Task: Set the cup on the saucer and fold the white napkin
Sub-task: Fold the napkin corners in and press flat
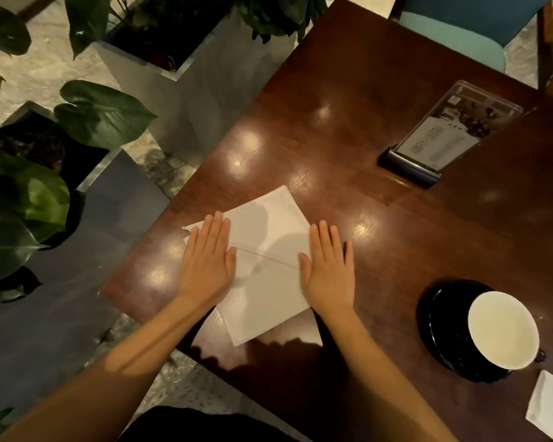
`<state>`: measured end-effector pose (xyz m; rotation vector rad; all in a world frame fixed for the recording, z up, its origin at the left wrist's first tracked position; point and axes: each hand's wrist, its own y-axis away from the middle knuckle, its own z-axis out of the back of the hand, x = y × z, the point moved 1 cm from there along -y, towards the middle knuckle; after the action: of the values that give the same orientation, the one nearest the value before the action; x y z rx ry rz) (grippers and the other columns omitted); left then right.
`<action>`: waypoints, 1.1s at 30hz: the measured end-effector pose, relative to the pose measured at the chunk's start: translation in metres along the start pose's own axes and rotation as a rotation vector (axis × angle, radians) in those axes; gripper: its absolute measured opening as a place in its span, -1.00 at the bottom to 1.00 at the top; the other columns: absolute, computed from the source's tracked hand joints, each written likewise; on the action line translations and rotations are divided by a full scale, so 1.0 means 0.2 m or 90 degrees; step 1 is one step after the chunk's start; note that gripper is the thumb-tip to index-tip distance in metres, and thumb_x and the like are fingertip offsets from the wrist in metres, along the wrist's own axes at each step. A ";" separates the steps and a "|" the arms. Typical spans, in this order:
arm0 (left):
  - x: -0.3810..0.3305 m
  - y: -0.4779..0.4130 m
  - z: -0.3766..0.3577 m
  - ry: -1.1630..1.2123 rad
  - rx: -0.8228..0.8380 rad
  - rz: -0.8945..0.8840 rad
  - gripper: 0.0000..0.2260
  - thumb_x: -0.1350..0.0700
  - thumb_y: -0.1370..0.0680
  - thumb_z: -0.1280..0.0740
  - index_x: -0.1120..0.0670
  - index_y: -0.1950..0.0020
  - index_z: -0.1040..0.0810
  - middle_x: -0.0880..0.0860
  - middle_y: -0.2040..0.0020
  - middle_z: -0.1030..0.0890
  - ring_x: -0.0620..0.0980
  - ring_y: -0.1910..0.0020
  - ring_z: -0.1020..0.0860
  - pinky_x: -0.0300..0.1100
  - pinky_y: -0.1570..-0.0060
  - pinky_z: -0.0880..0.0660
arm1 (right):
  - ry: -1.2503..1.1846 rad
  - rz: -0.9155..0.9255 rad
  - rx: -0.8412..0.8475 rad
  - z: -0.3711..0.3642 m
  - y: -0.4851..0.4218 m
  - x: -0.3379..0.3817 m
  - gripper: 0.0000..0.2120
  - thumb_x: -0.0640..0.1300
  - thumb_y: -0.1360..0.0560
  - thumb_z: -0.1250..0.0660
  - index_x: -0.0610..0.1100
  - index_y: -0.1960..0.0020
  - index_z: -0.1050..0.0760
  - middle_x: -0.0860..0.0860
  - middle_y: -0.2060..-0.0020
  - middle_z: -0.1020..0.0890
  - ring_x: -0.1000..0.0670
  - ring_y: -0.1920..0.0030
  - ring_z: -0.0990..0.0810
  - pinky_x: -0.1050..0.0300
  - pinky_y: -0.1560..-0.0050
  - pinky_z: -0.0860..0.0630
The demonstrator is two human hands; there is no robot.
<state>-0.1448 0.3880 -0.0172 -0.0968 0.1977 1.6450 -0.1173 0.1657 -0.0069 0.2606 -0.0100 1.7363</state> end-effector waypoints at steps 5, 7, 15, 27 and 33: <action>-0.01 0.01 0.01 -0.006 0.001 0.000 -0.49 0.00 -0.60 0.05 0.16 -0.52 -0.05 0.11 -0.54 -0.07 0.01 -0.52 0.05 -0.08 -0.48 0.21 | 0.041 -0.032 0.010 0.01 0.09 -0.16 -0.46 0.09 -0.61 0.17 -0.11 -0.52 0.02 -0.01 -0.52 -0.05 -0.02 -0.52 0.07 -0.08 -0.48 0.19; -0.01 0.00 0.02 -0.001 -0.001 0.003 -0.49 0.00 -0.60 0.05 0.16 -0.52 -0.04 0.10 -0.54 -0.06 0.00 -0.52 0.07 -0.10 -0.47 0.25 | 0.048 -0.035 0.013 0.01 0.11 -0.20 -0.47 0.10 -0.60 0.21 -0.08 -0.52 0.03 0.01 -0.52 -0.03 -0.01 -0.52 0.08 -0.06 -0.47 0.27; -0.01 0.00 0.00 0.019 -0.020 -0.007 -0.51 0.00 -0.60 0.07 0.15 -0.50 -0.13 0.13 -0.52 -0.14 0.05 -0.52 -0.01 -0.04 -0.48 0.16 | -0.005 -0.194 -0.053 0.13 0.14 -0.32 -0.49 0.00 -0.61 0.10 -0.17 -0.52 -0.06 -0.10 -0.52 -0.10 -0.10 -0.52 0.02 -0.17 -0.49 0.07; -0.06 0.03 0.04 0.153 -0.159 -0.042 -0.85 0.16 -0.50 -0.19 0.15 0.08 -0.54 0.10 0.06 -0.60 -0.03 0.01 -0.37 -0.20 -0.09 -0.23 | -0.076 0.213 0.090 0.05 -0.26 0.34 -0.50 -0.02 -0.64 0.02 -0.09 -0.53 0.04 -0.04 -0.54 0.01 -0.05 -0.53 0.10 -0.06 -0.51 0.15; -0.04 0.02 0.06 0.207 -0.175 -0.001 -0.82 0.15 -0.50 -0.17 0.14 0.07 -0.55 0.10 0.02 -0.59 0.00 -0.01 -0.39 -0.15 -0.08 -0.21 | -0.095 0.314 0.006 0.03 -0.22 0.30 -0.61 -0.03 -0.57 -0.18 -0.15 -0.36 -0.38 -0.12 -0.39 -0.39 -0.12 -0.41 -0.30 -0.07 -0.46 -0.13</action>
<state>-0.1472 0.3818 -0.0037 -0.5749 0.2173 1.6405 -0.0820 0.2305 0.0032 0.4200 -0.1886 2.2019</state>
